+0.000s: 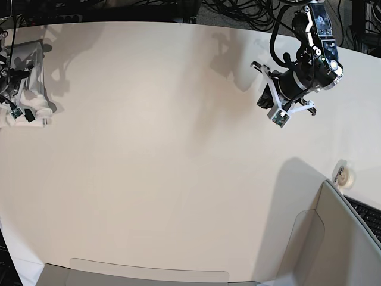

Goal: Layout the t-shirt on the table in an organized manner, then fold the t-shirt properly
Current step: 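Grasp the folded bundle with the right gripper and drag it sideways, then slide the bundle to the table edge with the right gripper and release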

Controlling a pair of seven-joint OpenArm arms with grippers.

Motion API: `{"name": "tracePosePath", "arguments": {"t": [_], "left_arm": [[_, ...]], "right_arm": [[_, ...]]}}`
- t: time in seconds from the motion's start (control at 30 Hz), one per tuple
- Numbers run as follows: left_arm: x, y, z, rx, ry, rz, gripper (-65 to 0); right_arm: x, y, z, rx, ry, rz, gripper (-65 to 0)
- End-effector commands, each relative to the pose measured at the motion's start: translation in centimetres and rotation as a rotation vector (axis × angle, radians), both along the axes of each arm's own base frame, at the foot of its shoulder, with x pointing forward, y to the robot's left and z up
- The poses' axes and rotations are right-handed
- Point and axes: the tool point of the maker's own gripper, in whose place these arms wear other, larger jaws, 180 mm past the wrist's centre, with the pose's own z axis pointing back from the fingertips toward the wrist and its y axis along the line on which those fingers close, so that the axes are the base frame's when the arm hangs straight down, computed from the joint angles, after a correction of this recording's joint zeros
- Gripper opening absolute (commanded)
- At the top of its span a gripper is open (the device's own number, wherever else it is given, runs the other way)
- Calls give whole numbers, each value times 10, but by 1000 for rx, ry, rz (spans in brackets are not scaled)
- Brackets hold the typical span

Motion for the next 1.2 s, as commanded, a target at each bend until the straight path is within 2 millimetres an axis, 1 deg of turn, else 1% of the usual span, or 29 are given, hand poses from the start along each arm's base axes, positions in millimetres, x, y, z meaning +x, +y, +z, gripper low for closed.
{"name": "tracePosePath", "arguments": {"t": [0.0, 0.1, 0.17, 0.23, 0.27, 0.33, 0.4, 0.47, 0.57, 0.7, 0.73, 0.77, 0.8, 0.87, 1.0, 1.07, 1.17], "left_arm": [[5, -1, 9, -8, -37, -4, -626], [5, -1, 9, -8, -37, -4, -626], [5, -1, 9, -8, -37, -4, -626], [4, -1, 9, -8, -35, -4, -626], [4, -1, 9, -8, -35, -4, -626], [4, -1, 9, -8, -35, -4, -626], [4, -1, 9, -8, -35, -4, -626], [4, -1, 9, -8, -35, -4, -626], [4, -1, 9, -8, -35, -4, -626], [5, 2, 10, -1, -39, 0, -626], [5, 3, 11, 1, -42, -1, -626], [5, 3, 12, 3, -45, -2, -626], [6, 3, 15, 5, -54, -4, -626], [5, 2, 19, 12, -67, -6, -626], [-5, 2, 17, 20, -55, -10, -626], [-11, 6, 14, 37, -38, -16, -626], [-23, 8, 6, 42, -4, -17, -626]], "right_arm": [[5, -14, 18, -42, -21, -9, -650], [12, -29, 42, -65, -90, -48, -650], [13, -42, 55, -76, -133, -90, -650], [17, -50, 68, -72, -187, -124, -650], [24, -50, 76, -70, -221, -132, -650], [34, -41, 81, -47, -267, -132, -650], [41, -33, 92, -31, -333, -136, -650], [47, -15, 98, 6, -399, -130, -650], [64, 27, 113, 59, -509, -74, -650], [69, 91, 126, 157, -614, -54, -650], [67, 103, 129, 178, -630, -56, -650], [66, 116, 128, 205, -641, -61, -650], [64, 125, 122, 240, -639, -75, -650], [63, 134, 115, 285, -634, -84, -650], [49, 154, 97, 392, -593, -81, -650], [38, 160, 86, 431, -558, -86, -650], [19, 163, 70, 446, -495, -102, -650]]}}
